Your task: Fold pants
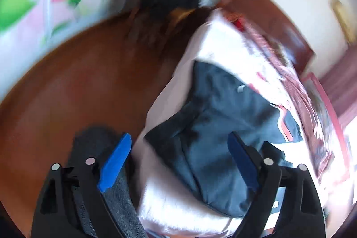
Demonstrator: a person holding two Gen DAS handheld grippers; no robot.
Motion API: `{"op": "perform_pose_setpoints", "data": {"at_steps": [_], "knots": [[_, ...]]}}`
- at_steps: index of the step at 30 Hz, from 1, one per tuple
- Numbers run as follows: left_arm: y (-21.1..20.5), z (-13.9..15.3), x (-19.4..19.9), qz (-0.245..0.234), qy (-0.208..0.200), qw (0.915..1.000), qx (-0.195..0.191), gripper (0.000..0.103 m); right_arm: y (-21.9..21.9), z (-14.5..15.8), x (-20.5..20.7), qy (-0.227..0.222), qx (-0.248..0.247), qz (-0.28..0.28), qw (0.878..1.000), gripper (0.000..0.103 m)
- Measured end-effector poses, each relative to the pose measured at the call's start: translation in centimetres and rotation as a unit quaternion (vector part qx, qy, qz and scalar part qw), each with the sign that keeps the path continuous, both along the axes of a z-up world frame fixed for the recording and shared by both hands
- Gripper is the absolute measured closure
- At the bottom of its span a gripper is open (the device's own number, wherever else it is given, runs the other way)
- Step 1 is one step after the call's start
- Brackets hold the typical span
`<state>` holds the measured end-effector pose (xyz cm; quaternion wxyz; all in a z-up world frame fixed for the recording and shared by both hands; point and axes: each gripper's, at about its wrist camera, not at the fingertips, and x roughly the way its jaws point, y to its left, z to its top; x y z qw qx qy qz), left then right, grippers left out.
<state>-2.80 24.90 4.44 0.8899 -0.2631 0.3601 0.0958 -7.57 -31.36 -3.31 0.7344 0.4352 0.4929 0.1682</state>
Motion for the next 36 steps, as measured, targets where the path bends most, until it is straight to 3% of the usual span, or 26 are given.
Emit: {"op": "perform_pose_setpoints", "data": {"at_steps": [3, 6, 8, 9, 11, 12, 14, 19, 24, 26, 27, 29, 32, 36], "knots": [[-4.0, 2.4, 0.3, -0.099, -0.033, 0.9933, 0.05, 0.002, -8.1, 1.4, 0.9, -0.013, -0.063, -0.105, 0.992, 0.033], [-8.3, 2.9, 2.5, -0.203, -0.037, 0.9761, 0.069, 0.002, -15.3, 1.7, 2.1, -0.013, -0.109, -0.2, 0.974, 0.033], [-10.9, 2.3, 3.3, -0.257, -0.029, 0.9625, 0.083, 0.002, -19.0, 1.8, 2.9, -0.014, -0.139, -0.254, 0.957, 0.033], [-11.4, 2.0, 3.5, -0.263, -0.022, 0.96, 0.093, 0.002, -20.4, 1.7, 3.5, -0.015, -0.141, -0.268, 0.953, 0.035], [-12.5, 1.2, 3.9, -0.271, -0.013, 0.9567, 0.106, 0.002, -22.7, 1.6, 4.6, -0.011, -0.16, -0.293, 0.943, 0.043], [-12.6, 0.5, 4.1, -0.267, -0.004, 0.9574, 0.11, 0.002, -23.3, 1.8, 5.4, -0.001, -0.186, -0.3, 0.936, 0.044], [-12.8, -0.6, 5.5, -0.255, 0.018, 0.9611, 0.105, 0.002, -24.6, 1.7, 6.6, 0.002, -0.211, -0.307, 0.928, 0.058], [-10.9, -3.8, 6.9, -0.181, 0.065, 0.9798, 0.056, 0.002, -26.9, 0.4, 8.8, 0.021, -0.221, -0.328, 0.918, 0.062], [-9.8, -6.6, 8.1, -0.142, 0.093, 0.9848, 0.035, 0.002, -27.4, -1.1, 10.2, 0.053, -0.233, -0.336, 0.911, 0.062], [-9.7, -7.2, 8.2, -0.138, 0.1, 0.9848, 0.035, 0.002, -27.0, -1.0, 10.8, 0.05, -0.258, -0.324, 0.909, 0.062], [-9.8, -7.4, 8.3, -0.138, 0.102, 0.9845, 0.036, 0.002, -26.8, -1.0, 11.0, 0.047, -0.265, -0.317, 0.909, 0.065], [-10.3, -7.7, 8.6, -0.137, 0.108, 0.9838, 0.041, 0.002, -26.1, -0.9, 11.7, 0.056, -0.312, -0.29, 0.903, 0.082], [-10.7, -8.0, 8.7, -0.139, 0.114, 0.9824, 0.051, 0.002, -25.1, -0.3, 12.1, 0.041, -0.344, -0.262, 0.901, 0.091], [-11.0, -8.3, 8.7, -0.139, 0.118, 0.9814, 0.06, 0.002, -24.5, 3.4, 11.2, -0.023, -0.349, -0.272, 0.897, 0.092]]}}
